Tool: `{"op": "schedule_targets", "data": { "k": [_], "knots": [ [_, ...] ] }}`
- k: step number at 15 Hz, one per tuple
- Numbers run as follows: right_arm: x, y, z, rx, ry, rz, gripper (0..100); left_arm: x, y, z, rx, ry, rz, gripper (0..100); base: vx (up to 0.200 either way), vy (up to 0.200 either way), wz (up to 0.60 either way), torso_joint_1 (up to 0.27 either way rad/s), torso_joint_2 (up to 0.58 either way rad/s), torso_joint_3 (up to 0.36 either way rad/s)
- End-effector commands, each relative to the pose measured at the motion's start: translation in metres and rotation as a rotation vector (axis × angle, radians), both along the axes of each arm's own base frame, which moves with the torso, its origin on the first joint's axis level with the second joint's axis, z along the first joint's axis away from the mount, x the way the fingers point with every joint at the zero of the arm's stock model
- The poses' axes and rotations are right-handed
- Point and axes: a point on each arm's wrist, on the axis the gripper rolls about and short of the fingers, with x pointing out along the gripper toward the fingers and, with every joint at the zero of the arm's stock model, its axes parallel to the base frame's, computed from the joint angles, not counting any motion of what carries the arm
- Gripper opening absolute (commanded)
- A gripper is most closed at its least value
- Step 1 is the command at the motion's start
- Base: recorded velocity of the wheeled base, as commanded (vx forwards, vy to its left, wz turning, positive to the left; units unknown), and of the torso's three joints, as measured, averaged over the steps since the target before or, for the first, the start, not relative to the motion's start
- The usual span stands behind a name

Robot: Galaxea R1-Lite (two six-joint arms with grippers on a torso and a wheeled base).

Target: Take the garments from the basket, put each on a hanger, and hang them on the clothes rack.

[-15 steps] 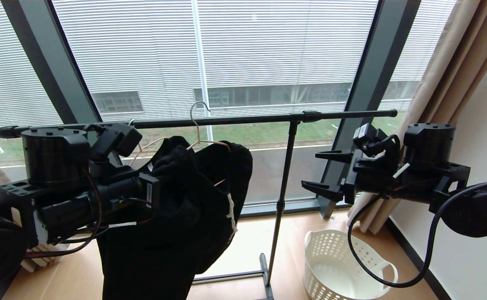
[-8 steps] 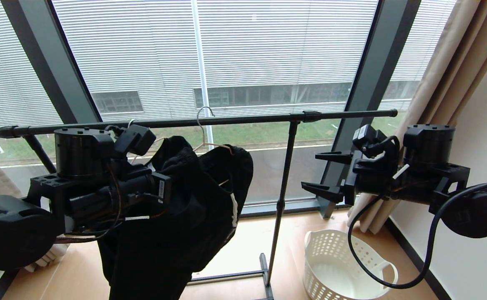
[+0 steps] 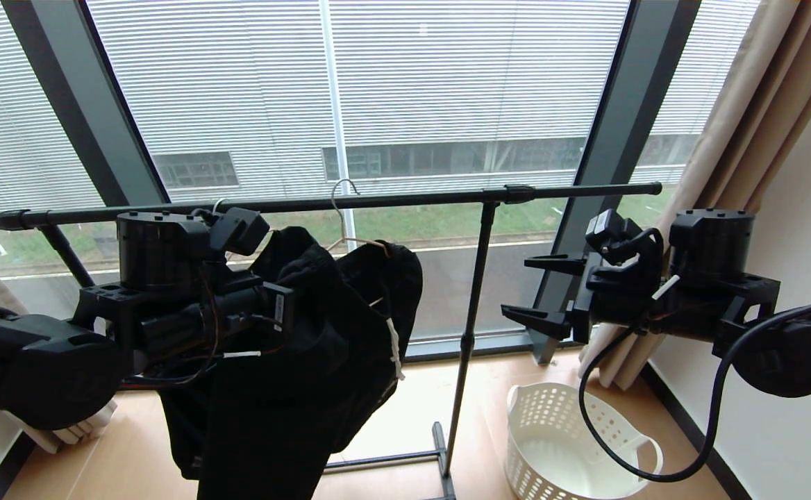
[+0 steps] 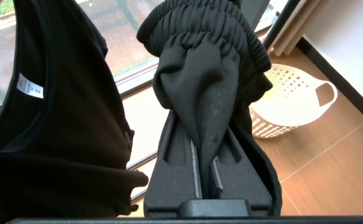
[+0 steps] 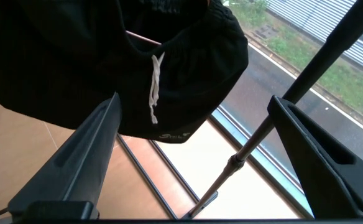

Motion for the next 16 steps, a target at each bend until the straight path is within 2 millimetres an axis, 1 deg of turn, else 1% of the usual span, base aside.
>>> {"op": "schedule_targets", "data": {
  "k": [1, 8, 14, 16],
  "knots": [
    [0.000, 0.000, -0.001, -0.001, 0.003, 0.001, 100, 0.002, -0.001, -0.004, 0.003, 0.011, 0.001, 0, 0.000, 0.000, 0.00, 0.000, 0.00, 0.000],
    [0.000, 0.000, -0.001, -0.001, 0.001, 0.001, 100, 0.011, -0.003, -0.014, 0.004, 0.004, 0.011, 0, 0.000, 0.000, 0.00, 0.000, 0.00, 0.000],
    [0.000, 0.000, -0.001, -0.001, 0.000, 0.001, 100, 0.012, -0.003, -0.015, 0.003, 0.006, 0.013, 0, 0.000, 0.000, 0.00, 0.000, 0.00, 0.000],
    [0.000, 0.000, -0.001, -0.001, 0.000, 0.001, 100, 0.014, -0.004, -0.011, -0.028, -0.003, 0.024, 0, 0.000, 0.000, 0.00, 0.000, 0.00, 0.000]
  ]
}}
